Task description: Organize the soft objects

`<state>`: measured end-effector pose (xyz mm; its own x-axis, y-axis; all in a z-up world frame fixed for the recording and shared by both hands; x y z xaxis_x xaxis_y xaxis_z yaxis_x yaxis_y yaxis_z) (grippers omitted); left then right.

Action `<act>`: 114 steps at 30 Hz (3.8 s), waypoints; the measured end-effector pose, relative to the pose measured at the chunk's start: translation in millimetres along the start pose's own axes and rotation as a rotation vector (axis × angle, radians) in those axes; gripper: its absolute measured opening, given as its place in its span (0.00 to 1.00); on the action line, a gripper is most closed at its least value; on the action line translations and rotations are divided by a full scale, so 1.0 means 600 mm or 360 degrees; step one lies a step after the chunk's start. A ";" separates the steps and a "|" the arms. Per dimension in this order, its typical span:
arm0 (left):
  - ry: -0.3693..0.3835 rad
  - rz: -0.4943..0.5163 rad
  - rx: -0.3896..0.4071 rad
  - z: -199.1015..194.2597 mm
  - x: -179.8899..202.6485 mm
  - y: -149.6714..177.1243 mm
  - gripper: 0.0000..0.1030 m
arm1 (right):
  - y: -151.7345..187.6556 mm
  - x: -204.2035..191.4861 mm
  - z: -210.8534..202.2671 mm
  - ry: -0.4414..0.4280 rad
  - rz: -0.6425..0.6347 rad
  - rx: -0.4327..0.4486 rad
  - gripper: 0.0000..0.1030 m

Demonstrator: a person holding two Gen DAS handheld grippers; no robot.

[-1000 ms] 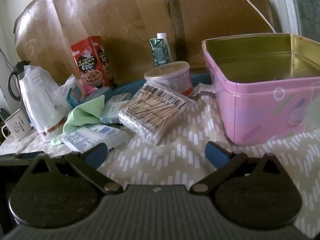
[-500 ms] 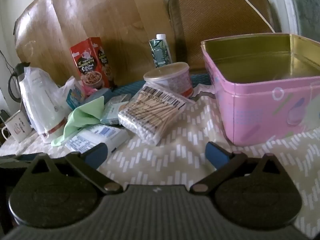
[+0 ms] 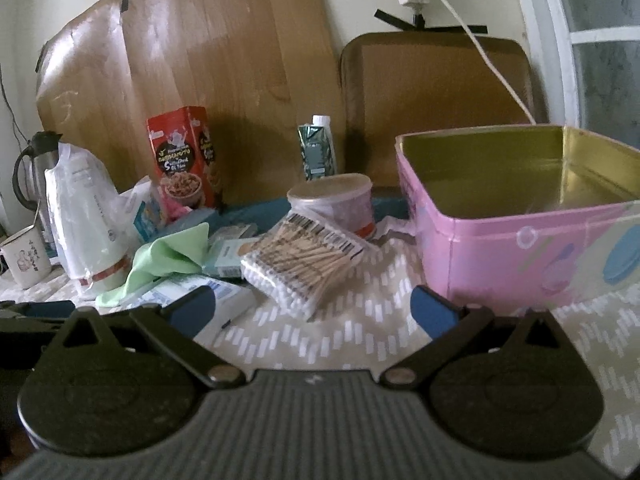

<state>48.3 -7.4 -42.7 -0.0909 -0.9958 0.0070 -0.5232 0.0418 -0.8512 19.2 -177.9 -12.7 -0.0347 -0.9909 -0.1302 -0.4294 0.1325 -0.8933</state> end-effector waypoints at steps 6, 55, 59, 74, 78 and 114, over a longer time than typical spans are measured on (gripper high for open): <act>0.0010 -0.0035 -0.0009 -0.001 -0.006 0.002 0.97 | -0.003 -0.011 -0.003 0.0037 -0.0068 0.0025 1.00; -0.0194 -0.0024 0.0336 -0.039 0.050 -0.039 1.00 | -0.033 -0.010 -0.055 0.0106 -0.0303 0.0396 1.00; -0.0162 -0.0140 0.0285 -0.031 0.029 -0.033 1.00 | -0.029 -0.007 -0.048 0.0075 -0.0282 0.0334 1.00; -0.0054 -0.0209 0.0268 -0.027 0.027 -0.031 1.00 | -0.032 0.002 -0.055 0.0030 -0.0209 0.0354 1.00; -0.0067 -0.0272 0.0273 -0.027 0.020 -0.029 1.00 | -0.032 -0.002 -0.053 -0.0064 -0.0183 0.0340 1.00; -0.0068 -0.0189 0.0335 -0.040 0.026 -0.035 1.00 | -0.021 0.028 -0.027 -0.0173 0.0049 0.0132 1.00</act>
<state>37.7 -22.0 -12.2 -0.0013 -0.9955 0.0952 -0.3394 -0.0892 -0.9364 9.4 -196.3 3.1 0.0534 -0.9784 -0.1998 -0.3532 0.1686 -0.9202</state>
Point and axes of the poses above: each gripper's, at about its wrist camera, not at the fingertips, and z roughly the way its jaws point, x to its right, y to its underside, the point moved 9 cm from there along z, roughly the way its jaws point, and after that the axes turned 4 degrees about y, right-handed, at the moved point
